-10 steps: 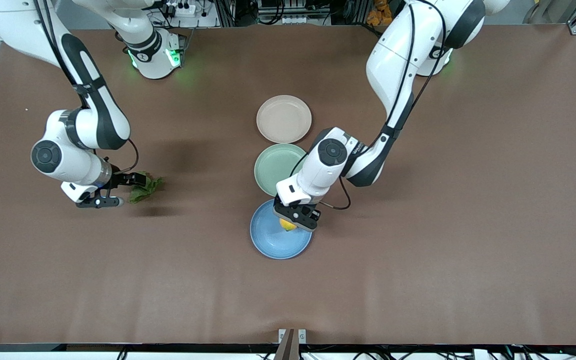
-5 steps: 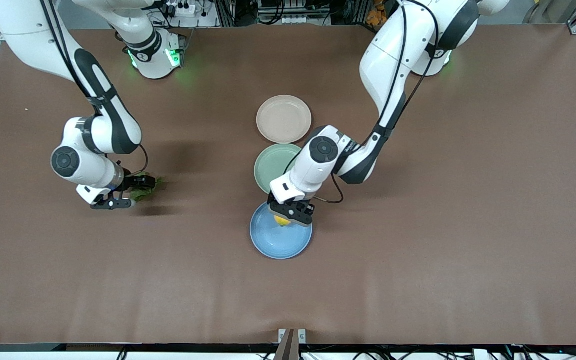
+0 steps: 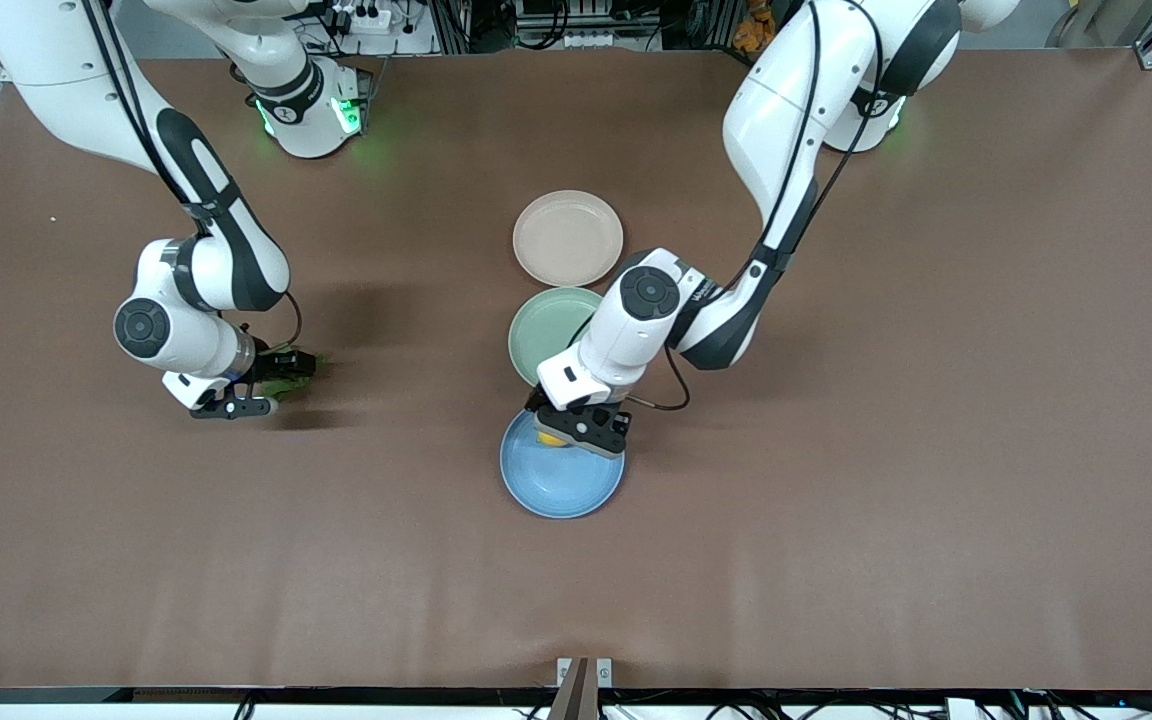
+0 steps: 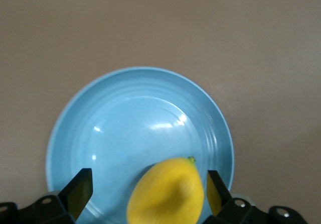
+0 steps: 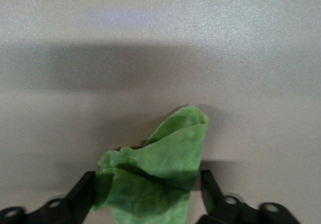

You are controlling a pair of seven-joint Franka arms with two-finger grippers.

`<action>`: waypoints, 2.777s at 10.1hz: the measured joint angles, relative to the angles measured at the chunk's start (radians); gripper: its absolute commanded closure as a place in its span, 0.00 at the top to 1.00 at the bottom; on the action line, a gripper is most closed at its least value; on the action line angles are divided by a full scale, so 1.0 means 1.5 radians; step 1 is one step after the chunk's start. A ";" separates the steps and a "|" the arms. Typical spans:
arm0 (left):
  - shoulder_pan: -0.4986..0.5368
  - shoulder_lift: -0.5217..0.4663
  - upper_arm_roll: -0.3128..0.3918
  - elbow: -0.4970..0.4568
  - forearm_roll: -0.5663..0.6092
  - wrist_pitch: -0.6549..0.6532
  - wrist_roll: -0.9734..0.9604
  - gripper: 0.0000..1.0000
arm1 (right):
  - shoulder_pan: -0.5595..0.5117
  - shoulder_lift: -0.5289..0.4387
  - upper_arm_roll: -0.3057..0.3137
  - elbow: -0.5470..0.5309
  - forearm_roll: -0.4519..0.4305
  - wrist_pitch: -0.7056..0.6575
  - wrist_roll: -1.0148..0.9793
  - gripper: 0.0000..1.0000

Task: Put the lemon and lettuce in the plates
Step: 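Open the left gripper and withdraw it while the right gripper lifts lettuce, then carry the lettuce with the right gripper over the white plate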

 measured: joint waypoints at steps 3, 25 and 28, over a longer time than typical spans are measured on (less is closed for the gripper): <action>0.010 -0.098 0.046 0.010 0.000 -0.197 0.000 1.00 | -0.002 -0.004 -0.006 0.002 0.000 -0.006 -0.001 0.21; 0.371 -0.523 0.016 -0.024 0.075 -0.740 0.078 1.00 | 0.231 -0.099 0.222 0.137 0.181 -0.181 0.451 0.00; 0.372 -0.551 0.002 -0.080 0.078 -0.688 0.074 1.00 | 0.318 -0.048 0.222 0.132 0.181 -0.148 0.517 0.00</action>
